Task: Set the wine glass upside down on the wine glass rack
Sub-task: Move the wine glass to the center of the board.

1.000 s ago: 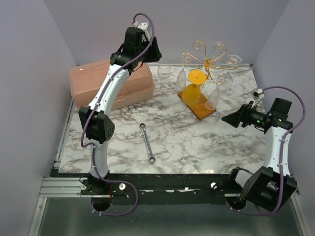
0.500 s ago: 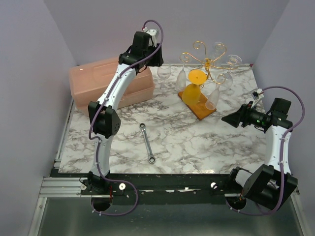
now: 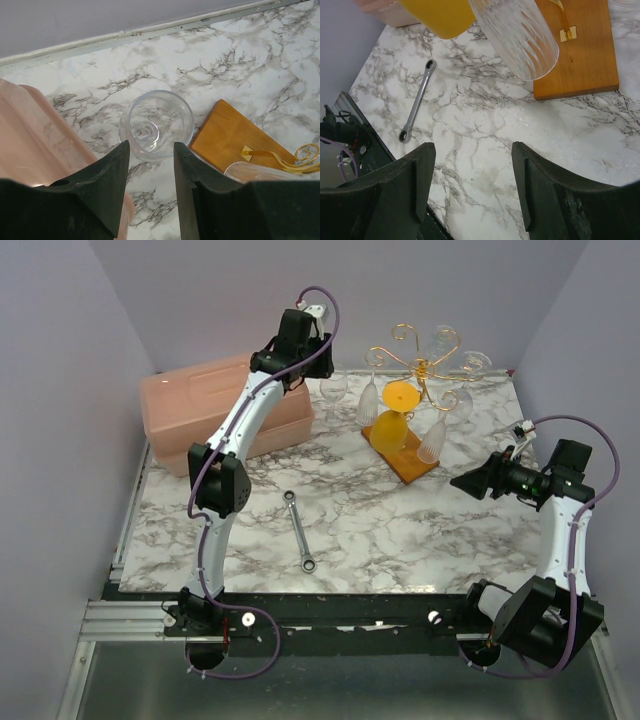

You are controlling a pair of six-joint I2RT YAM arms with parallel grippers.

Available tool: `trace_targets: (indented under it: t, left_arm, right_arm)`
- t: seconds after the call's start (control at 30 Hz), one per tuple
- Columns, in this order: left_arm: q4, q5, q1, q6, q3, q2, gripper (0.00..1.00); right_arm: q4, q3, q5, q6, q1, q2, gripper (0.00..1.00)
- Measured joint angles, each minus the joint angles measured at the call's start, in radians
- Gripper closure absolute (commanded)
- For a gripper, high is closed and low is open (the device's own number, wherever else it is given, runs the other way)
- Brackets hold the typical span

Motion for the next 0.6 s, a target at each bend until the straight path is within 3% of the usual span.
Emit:
trace_targets:
  t: [0.6]
  left_arm:
    - [-0.009,-0.078,-0.012,-0.031,0.036,0.060,0.69]
  right_arm:
    - [0.000,0.000,0.000,-0.001,0.000,-0.013,0.31]
